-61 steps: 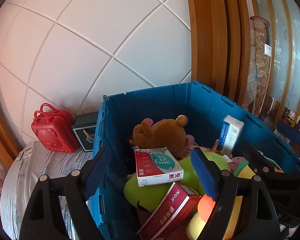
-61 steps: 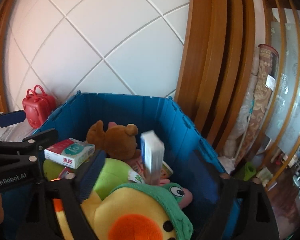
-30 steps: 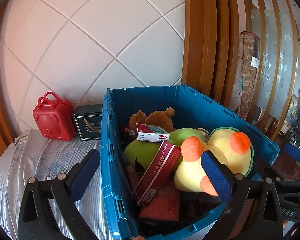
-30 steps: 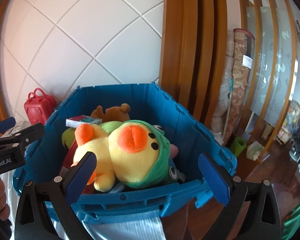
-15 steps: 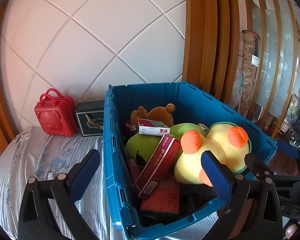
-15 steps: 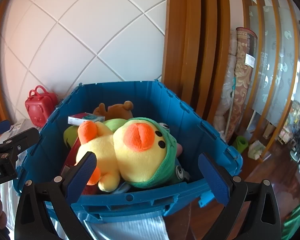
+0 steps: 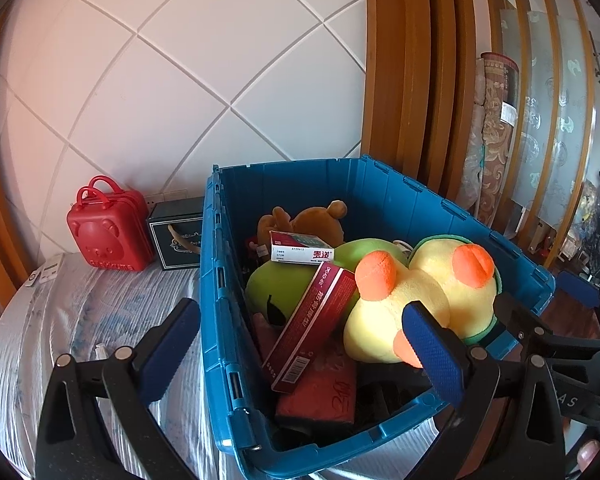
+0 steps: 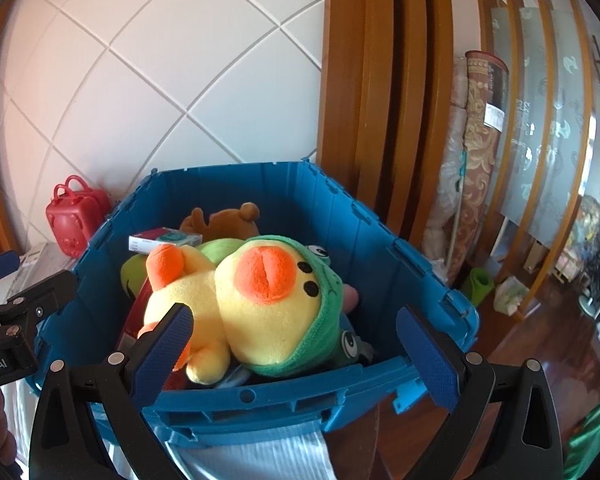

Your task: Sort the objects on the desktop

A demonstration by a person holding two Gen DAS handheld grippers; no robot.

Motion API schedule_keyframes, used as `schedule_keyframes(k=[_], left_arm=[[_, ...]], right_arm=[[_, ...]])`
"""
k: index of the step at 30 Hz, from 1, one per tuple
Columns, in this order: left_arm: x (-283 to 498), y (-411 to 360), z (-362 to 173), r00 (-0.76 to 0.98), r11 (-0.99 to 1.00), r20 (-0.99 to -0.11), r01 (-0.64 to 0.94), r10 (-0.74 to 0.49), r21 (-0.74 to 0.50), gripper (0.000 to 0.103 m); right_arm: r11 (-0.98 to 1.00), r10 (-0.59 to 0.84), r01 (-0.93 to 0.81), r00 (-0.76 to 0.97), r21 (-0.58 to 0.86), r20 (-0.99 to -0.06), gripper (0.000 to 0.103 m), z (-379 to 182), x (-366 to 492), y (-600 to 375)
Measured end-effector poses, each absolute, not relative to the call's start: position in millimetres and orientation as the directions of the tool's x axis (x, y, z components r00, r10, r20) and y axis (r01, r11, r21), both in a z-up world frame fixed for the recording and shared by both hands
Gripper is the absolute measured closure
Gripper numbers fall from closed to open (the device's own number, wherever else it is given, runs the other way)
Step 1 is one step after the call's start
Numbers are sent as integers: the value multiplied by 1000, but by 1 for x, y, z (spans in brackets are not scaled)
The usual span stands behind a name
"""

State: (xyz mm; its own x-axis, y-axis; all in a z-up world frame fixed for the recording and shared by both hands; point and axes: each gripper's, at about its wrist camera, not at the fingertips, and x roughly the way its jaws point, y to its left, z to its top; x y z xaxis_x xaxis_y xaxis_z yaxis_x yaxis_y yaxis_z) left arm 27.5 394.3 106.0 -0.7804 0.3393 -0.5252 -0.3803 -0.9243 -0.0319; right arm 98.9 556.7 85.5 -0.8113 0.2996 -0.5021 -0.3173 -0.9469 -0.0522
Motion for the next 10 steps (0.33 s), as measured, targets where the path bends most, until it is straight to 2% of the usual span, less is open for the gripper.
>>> schedule_keyframes(k=[10], left_arm=[[27, 399, 104, -768, -914, -538, -405, 347, -12, 1]], right_arm=[[-944, 301, -326, -805, -44, -512, 0, 83, 97, 559]])
